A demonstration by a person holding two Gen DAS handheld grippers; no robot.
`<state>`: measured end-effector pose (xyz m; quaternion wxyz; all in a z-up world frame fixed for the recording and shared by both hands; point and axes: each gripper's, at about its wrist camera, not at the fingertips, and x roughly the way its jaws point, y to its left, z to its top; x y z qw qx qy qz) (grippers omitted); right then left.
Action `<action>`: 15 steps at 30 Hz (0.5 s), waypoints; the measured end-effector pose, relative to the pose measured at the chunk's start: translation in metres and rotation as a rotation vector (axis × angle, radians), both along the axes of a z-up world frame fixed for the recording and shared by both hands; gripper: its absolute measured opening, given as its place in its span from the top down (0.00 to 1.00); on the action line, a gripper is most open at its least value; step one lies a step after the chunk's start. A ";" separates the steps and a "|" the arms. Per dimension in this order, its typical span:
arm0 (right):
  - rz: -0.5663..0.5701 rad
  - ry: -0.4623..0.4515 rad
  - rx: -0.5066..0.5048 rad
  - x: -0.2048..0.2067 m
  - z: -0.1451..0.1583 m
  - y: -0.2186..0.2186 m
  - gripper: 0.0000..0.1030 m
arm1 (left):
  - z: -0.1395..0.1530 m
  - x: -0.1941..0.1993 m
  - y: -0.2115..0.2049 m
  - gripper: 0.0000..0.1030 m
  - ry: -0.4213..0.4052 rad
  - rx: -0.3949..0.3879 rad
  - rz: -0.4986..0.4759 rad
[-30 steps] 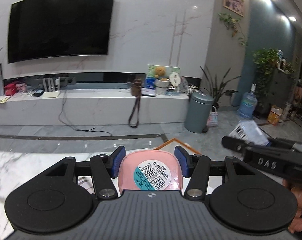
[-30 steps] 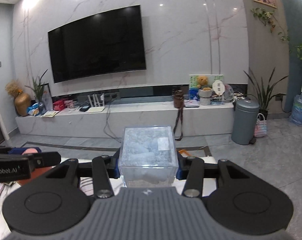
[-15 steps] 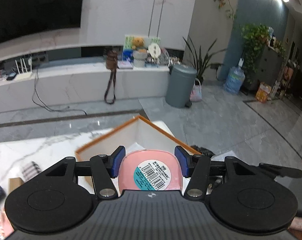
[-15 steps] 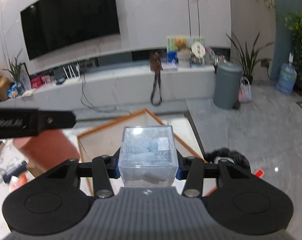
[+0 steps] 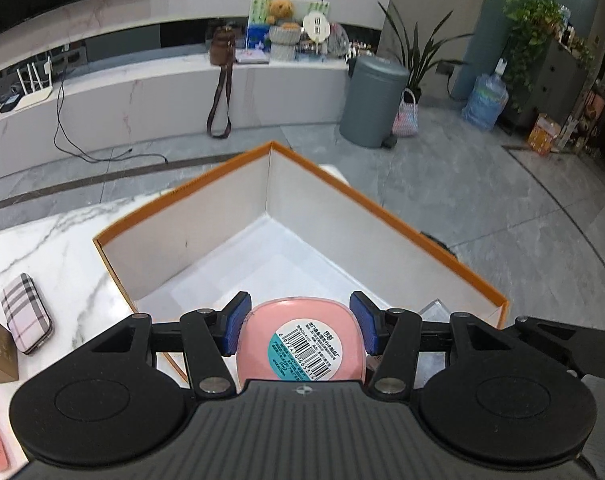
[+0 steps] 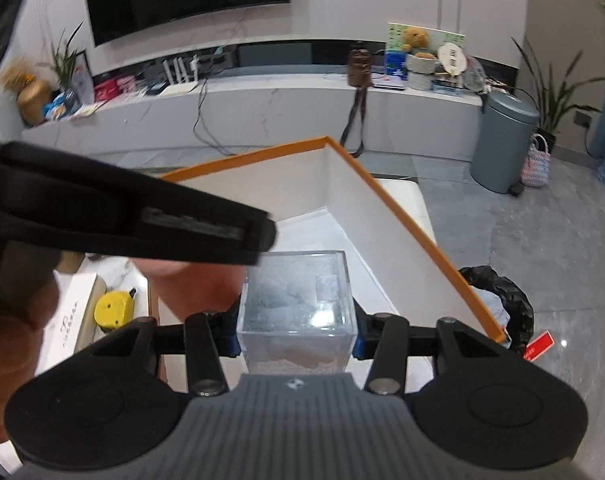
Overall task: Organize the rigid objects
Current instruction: 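Open right tool to drop cube while left tool releases pink bottle into box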
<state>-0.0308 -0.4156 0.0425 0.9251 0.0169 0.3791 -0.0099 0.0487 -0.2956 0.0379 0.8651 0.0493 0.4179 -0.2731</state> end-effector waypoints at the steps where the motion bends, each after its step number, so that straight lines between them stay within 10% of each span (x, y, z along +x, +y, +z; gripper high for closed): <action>1: 0.006 0.012 -0.004 0.002 -0.002 0.001 0.55 | -0.002 0.000 0.001 0.40 0.008 0.003 0.000; 15: 0.085 0.179 -0.060 0.011 -0.021 -0.002 0.55 | -0.025 -0.004 -0.021 0.40 0.089 0.119 -0.029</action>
